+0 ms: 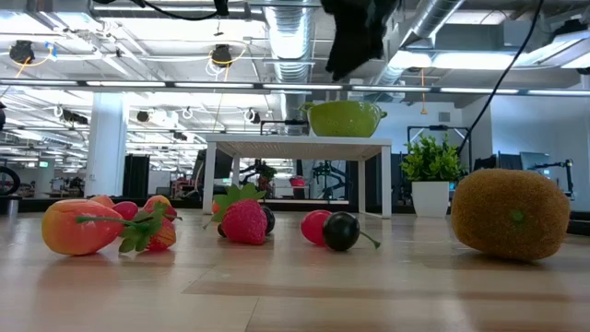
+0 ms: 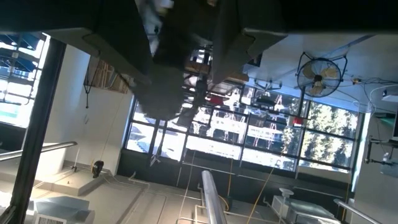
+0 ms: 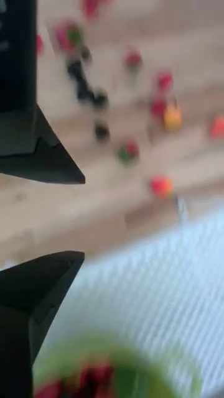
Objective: Pick & Place Fruit
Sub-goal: Put the red cherry into the green strainer bowl
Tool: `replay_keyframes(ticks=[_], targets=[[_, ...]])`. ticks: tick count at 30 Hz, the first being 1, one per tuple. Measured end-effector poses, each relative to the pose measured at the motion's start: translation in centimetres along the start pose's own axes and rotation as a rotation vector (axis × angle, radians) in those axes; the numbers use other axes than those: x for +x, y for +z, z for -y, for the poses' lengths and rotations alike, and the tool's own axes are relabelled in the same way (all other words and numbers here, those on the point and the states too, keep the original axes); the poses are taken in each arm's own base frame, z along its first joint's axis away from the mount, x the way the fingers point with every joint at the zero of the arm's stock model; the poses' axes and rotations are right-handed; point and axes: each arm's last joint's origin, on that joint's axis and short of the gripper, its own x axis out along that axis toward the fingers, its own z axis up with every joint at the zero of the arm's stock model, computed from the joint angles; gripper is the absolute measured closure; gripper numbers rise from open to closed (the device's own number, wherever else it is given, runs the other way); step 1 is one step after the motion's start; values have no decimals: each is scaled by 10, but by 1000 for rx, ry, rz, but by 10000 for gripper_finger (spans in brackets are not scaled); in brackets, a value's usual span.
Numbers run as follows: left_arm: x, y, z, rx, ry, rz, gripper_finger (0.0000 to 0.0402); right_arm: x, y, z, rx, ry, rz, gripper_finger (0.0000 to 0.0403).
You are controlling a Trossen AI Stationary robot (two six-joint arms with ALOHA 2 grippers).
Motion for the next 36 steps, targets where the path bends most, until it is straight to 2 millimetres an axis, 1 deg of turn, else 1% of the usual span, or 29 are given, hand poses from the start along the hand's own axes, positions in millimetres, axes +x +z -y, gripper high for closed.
replay_keyframes(ticks=[4, 9, 12, 17, 22, 27, 32, 34, 36], targets=[[0, 0, 0, 0, 0, 0, 243, -11, -4, -44, -49, 90, 49, 236], [0, 0, 0, 0, 0, 0, 243, -28, -7, -93, -115, 218, 179, 244], [0, 0, 0, 0, 0, 0, 243, -34, -13, -117, -143, 289, 251, 246], [0, 0, 0, 0, 0, 0, 243, -31, -31, -146, -117, 381, 306, 245], [0, 0, 0, 0, 0, 0, 243, -15, -59, -163, -53, 425, 264, 247], [0, 0, 0, 0, 0, 0, 243, 4, -85, -167, 12, 436, 211, 244], [0, 0, 0, 0, 0, 0, 243, 17, -99, -164, 11, 419, 187, 218], [0, 0, 0, 0, 0, 0, 243, 22, -102, -161, 11, 408, 177, 203], [0, 0, 0, 0, 0, 1, 243, 32, -103, -161, 11, 391, 162, 188]])
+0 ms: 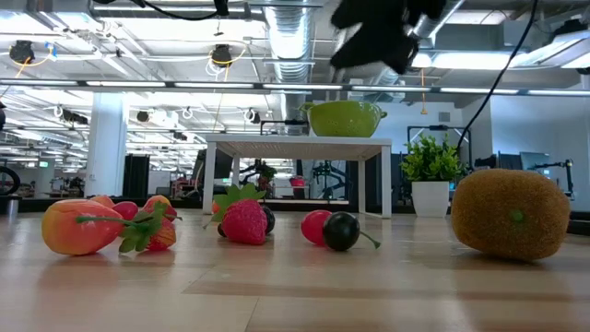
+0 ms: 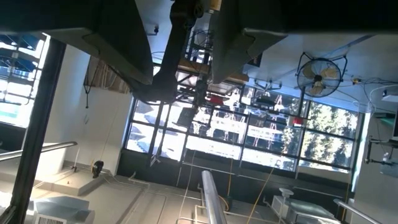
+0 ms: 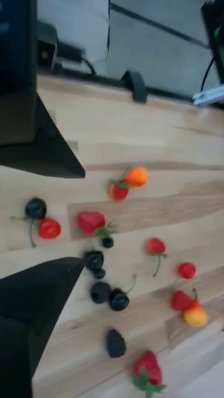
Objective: Pick & Place Fruit
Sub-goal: Put the red cherry into the green strainer bowl
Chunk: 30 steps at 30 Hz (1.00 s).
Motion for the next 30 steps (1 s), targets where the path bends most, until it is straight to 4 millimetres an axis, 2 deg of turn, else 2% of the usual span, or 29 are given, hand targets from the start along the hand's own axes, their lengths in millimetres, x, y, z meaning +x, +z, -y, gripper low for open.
replay_keyframes(ticks=[5, 9, 13, 22, 30], targets=[[0, 0, 0, 0, 0, -2, 243, 38, -15, 1, -28, -34, -62, 165], [0, 0, 0, 0, 0, 0, 243, 58, -22, -1, -39, -50, -109, 164], [0, 0, 0, 0, 0, 1, 243, 72, -27, -1, -44, -63, -131, 163], [0, 0, 0, 0, -1, 1, 243, 102, -55, 6, -31, -117, -228, 163], [0, 0, 0, 0, 0, 1, 243, 110, -60, 9, -9, -139, -233, 163]])
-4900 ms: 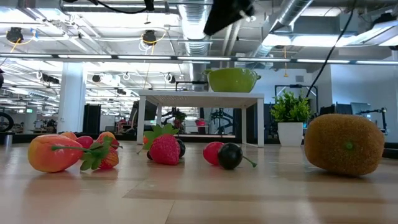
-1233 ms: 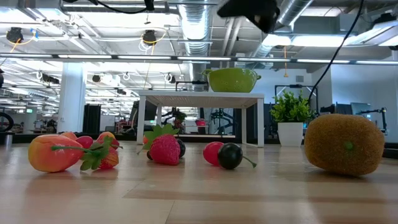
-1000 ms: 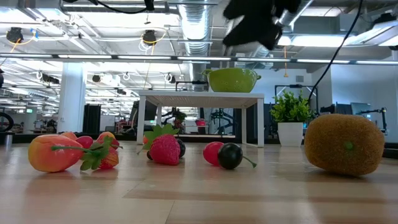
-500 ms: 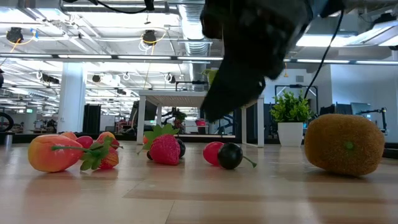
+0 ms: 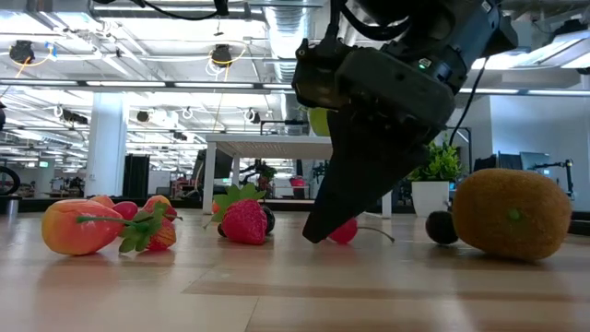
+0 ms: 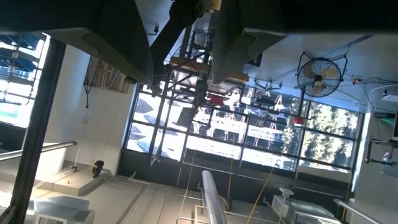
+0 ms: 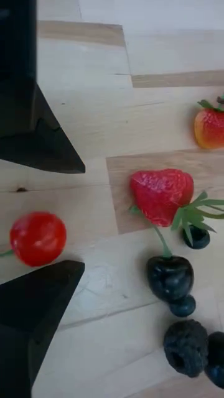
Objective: Pick & Place Fruit
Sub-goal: Put the red cherry into the green strainer bowl
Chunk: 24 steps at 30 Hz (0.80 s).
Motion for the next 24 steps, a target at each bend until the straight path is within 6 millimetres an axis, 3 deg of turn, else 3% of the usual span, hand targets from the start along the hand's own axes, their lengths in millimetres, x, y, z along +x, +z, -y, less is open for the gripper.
replay_keyframes(ticks=[15, 24], targets=[[0, 0, 0, 0, -1, 0, 243, -2, -6, 4, -19, -33, -67, 167], [0, 0, 0, 0, 0, 0, 243, -5, -10, 7, -29, -56, -122, 225]])
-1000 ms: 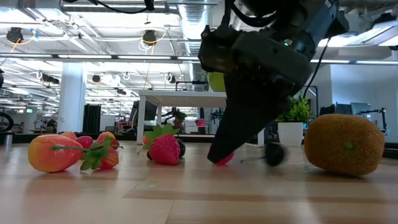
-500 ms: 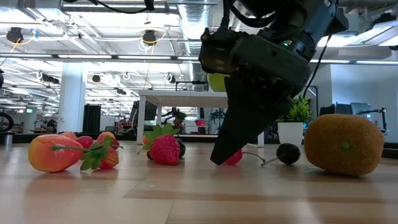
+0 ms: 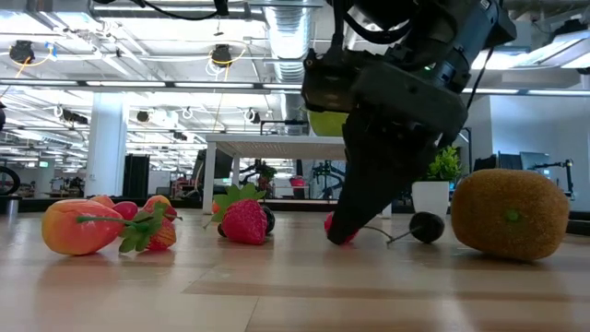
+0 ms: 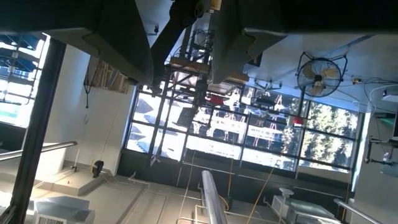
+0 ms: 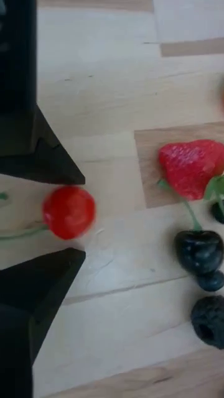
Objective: Pick & Place Fruit
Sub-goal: Put the red cherry into the green strainer bowl
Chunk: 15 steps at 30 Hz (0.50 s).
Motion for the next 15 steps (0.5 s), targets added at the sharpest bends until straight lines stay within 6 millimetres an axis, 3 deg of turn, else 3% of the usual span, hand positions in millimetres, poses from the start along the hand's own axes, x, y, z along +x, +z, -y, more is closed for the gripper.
replay_keyframes(ticks=[6, 15], targets=[[0, 0, 0, 0, 0, 0, 243, -4, 1, 1, 0, 32, -13, 255], [0, 0, 0, 0, 0, 0, 243, -4, 4, 4, 12, 39, -5, 270]])
